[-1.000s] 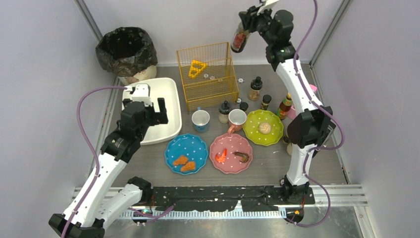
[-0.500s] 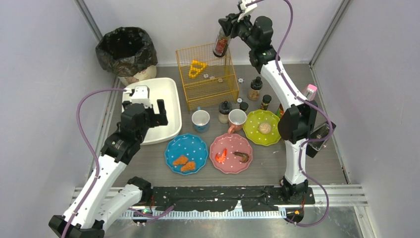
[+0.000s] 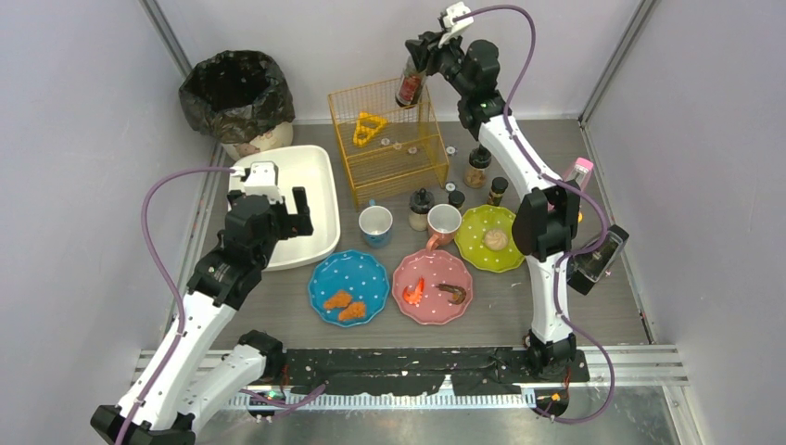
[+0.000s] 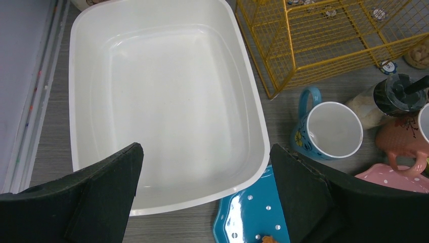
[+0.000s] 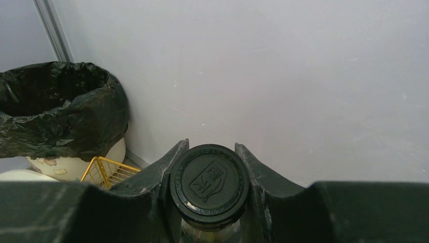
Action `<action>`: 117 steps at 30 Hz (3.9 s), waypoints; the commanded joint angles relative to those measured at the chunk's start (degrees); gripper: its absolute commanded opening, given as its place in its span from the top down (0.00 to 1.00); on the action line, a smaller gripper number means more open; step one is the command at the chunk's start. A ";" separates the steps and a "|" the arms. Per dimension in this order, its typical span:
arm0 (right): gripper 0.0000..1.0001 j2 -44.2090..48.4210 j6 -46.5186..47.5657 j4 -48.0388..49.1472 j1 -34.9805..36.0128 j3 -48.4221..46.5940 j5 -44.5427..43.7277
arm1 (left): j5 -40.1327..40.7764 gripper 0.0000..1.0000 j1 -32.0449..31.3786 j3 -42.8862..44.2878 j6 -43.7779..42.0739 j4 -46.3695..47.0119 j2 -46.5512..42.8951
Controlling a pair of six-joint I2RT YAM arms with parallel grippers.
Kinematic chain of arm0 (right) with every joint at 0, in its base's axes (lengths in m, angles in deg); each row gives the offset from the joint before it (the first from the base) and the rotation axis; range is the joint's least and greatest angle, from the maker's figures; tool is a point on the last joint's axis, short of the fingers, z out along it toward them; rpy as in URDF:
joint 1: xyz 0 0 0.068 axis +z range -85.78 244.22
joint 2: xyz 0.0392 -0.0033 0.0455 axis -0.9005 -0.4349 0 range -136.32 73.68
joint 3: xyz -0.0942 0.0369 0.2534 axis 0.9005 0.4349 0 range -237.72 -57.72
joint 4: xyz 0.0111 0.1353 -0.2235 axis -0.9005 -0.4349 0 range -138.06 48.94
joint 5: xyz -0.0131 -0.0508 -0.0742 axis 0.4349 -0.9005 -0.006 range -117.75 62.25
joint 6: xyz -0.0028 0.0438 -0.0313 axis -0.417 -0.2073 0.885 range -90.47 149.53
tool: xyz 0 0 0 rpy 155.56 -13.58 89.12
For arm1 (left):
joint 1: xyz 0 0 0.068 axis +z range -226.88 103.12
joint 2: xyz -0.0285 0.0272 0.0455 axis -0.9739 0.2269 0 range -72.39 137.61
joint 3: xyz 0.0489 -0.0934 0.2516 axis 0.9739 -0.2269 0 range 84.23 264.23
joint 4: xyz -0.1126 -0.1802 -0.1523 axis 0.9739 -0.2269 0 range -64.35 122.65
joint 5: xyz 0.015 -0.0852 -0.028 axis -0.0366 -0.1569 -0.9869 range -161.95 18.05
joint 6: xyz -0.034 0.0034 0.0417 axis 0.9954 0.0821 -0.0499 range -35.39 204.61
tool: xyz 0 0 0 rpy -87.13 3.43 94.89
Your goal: Clear the kitchen counter
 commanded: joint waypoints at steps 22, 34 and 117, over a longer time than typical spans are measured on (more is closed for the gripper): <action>0.95 7.26 1.83 -17.51 3.21 2.11 -11.70 | 0.39 0.00 -0.10 0.87 0.65 -0.03 0.77; 0.95 5.57 0.09 -24.49 3.82 -4.46 -18.67 | 0.22 0.00 -0.11 1.55 0.71 -0.86 1.47; 0.01 -1.15 -0.60 3.84 4.03 9.27 -19.74 | -1.90 0.00 -0.09 -2.54 5.61 -1.74 0.00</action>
